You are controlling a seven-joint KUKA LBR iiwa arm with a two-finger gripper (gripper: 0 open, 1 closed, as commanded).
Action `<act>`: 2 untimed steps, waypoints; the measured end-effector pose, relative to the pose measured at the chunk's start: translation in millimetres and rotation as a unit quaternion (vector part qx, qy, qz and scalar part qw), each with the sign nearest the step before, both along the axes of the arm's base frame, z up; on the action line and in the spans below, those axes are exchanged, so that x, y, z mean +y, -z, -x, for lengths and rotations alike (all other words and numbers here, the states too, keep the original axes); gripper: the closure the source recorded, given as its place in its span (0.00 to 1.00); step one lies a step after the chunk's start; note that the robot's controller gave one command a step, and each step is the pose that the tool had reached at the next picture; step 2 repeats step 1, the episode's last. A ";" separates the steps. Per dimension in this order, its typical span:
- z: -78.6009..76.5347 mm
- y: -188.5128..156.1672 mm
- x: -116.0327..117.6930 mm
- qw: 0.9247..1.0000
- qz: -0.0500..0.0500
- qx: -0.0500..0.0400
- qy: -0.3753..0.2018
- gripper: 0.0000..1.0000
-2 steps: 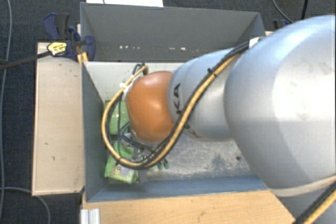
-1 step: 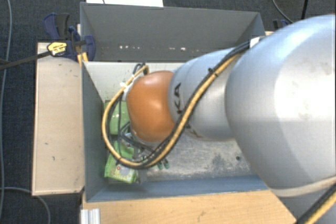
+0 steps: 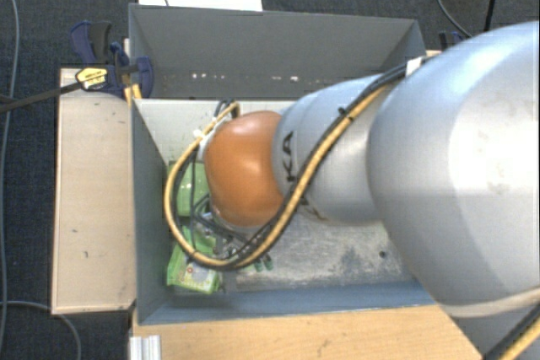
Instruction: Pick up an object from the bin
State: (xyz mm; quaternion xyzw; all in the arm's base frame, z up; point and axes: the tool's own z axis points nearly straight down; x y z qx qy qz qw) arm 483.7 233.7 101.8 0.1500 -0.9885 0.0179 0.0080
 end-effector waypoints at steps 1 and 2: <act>1.2 -13.4 -0.1 1.000 0.001 0.002 0.001 1.00; 1.2 -13.4 -0.1 1.000 0.001 0.002 0.001 1.00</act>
Offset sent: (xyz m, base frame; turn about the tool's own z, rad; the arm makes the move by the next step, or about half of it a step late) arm 0.0001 0.0001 0.0388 0.0000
